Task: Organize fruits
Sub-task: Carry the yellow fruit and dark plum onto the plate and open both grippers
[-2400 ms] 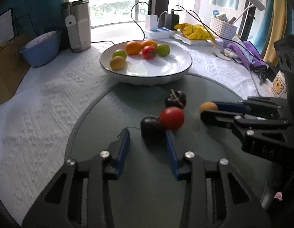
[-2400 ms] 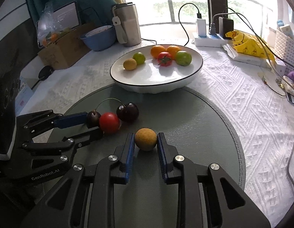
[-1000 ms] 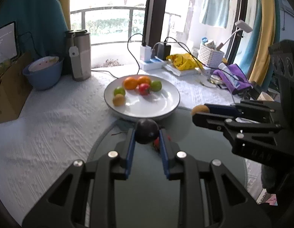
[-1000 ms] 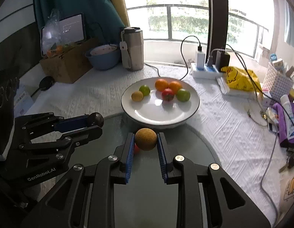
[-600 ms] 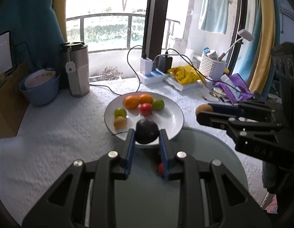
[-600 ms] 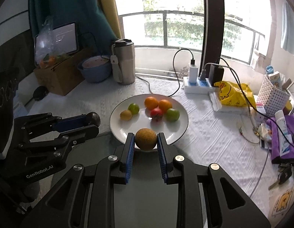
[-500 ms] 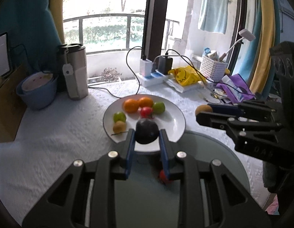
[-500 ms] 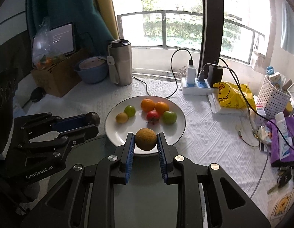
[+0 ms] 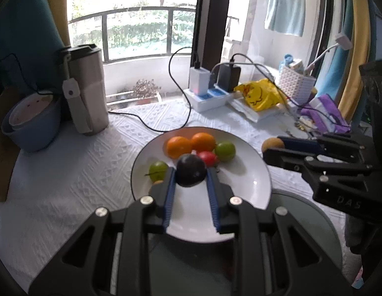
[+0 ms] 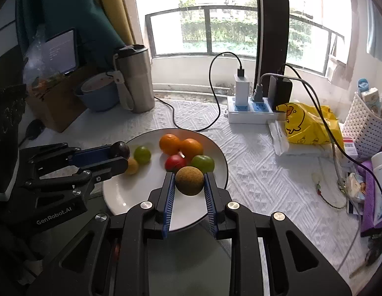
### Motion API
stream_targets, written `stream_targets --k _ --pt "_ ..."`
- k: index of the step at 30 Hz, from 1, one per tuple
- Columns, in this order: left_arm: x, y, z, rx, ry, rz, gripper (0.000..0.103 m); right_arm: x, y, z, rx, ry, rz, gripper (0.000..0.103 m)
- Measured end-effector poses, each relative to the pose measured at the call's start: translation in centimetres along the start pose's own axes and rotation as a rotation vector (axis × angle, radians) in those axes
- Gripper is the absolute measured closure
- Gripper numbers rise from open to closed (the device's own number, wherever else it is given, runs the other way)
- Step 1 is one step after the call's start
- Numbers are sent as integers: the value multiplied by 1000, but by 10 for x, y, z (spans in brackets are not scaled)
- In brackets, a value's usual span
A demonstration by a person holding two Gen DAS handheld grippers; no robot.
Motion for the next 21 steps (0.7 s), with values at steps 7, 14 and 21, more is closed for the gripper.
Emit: stream_targets --k 7,14,21 --pt "28 1 4 -2 -10 63 77 27 2 -5 -3 -5 26 77" --pt "39 2 7 -26 -8 90 77 44 6 -2 -18 -8 45 77" --pt "37 2 13 -65 -3 96 75 49 9 0 -20 10 56 77"
Point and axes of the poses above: each gripper's, at about its wrist camera, not at the fingertips, and x roughly the way its jaws point, z to its left, y to its underside, the point moved 4 cm from there along x, roughly the way its jaws point, and after that the axes turned 4 degrees about -x, right-handed, at the moved point
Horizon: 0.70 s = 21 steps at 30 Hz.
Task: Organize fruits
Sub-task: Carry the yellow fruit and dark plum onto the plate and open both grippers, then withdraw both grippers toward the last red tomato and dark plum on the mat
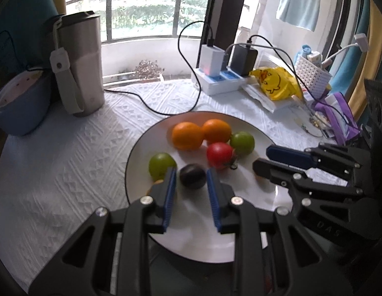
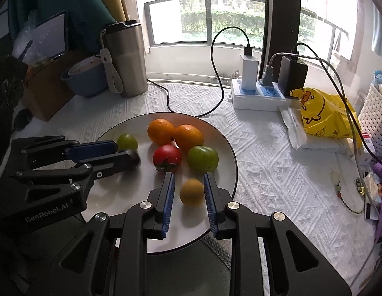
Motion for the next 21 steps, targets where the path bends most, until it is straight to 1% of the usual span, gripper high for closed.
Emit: stream_targets --k 5,6,7,8,21 --pt "-11 -1 2 -19 7 -20 69 -8 0 -1 11 23 -6 76" --pt "-14 -2 2 -21 9 -28 65 -10 0 -1 11 25 -10 76" --pt "-18 -1 2 -29 13 -36 60 -14 -1 0 14 28 -15 76" --pt "-21 -2 3 -35 17 -42 58 -17 -1 0 17 31 -19 76" --pt "-80 11 -3 -39 30 -135 57 -67 4 17 14 51 -78 75"
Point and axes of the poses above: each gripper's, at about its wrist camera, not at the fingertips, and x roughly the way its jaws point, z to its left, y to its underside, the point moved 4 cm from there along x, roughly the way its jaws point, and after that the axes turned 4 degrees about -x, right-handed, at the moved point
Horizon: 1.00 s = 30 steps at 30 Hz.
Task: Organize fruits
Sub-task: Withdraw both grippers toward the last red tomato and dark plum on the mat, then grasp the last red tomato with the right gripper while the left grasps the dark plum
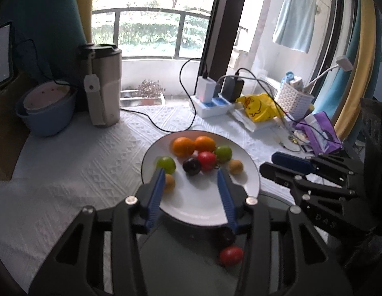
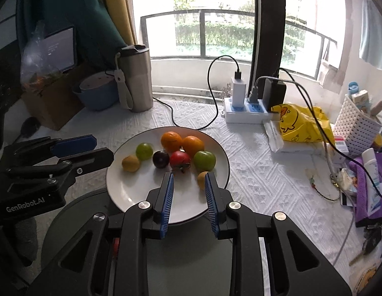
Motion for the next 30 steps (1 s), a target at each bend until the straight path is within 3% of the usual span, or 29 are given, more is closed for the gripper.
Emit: stream_targets --k 18,22,24,30 --pt "-62 52 7 -14 5 -33 57 -45 25 38 -21 15 -14 75" --pt "-67 66 16 -24 3 -29 57 -47 34 50 -9 6 -1 75" --pt "-69 72 22 -27 -3 -31 57 -45 39 56 -10 -2 9 69" --pt "-71 90 38 -33 -5 -16 57 -31 54 73 -5 -16 50 68"
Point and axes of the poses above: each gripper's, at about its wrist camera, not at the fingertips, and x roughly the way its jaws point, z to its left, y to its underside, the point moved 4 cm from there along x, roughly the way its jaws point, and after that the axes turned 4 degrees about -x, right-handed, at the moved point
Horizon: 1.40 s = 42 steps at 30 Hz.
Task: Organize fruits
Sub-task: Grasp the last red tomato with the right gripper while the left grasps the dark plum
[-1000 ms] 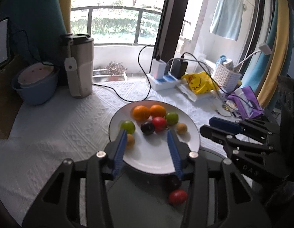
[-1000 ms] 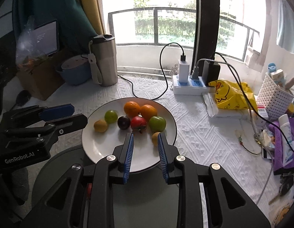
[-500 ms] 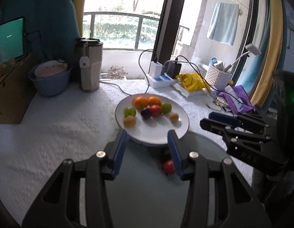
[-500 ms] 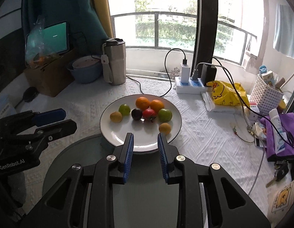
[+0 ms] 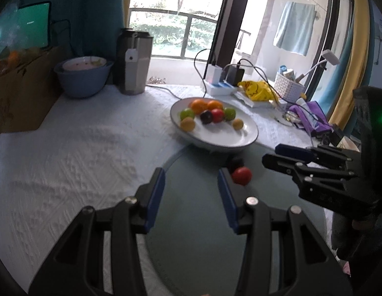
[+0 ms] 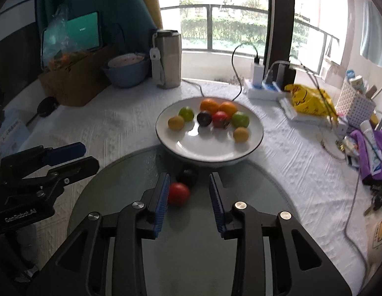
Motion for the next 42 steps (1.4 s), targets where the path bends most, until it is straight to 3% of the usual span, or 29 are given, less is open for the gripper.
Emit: stream_targets --k 8,10,11,20,22,26,42 --pt "10 19 22 -40 -14 38 53 29 17 9 24 -32 63 68" --pt "12 23 25 -53 -13 44 35 34 19 11 27 -42 77 68" --pt "12 25 27 -61 -13 47 33 36 20 11 27 -46 82 68" --pt "18 22 27 -64 -30 57 32 50 21 13 17 -68 111 68" --pt "21 23 24 -55 -43 66 32 51 23 14 7 -80 111 73" --pt "27 20 14 -38 -43 85 32 46 23 11 -10 -92 99 74" --pt "77 5 -63 86 -16 145 32 28 32 -56 76 -69 57 74"
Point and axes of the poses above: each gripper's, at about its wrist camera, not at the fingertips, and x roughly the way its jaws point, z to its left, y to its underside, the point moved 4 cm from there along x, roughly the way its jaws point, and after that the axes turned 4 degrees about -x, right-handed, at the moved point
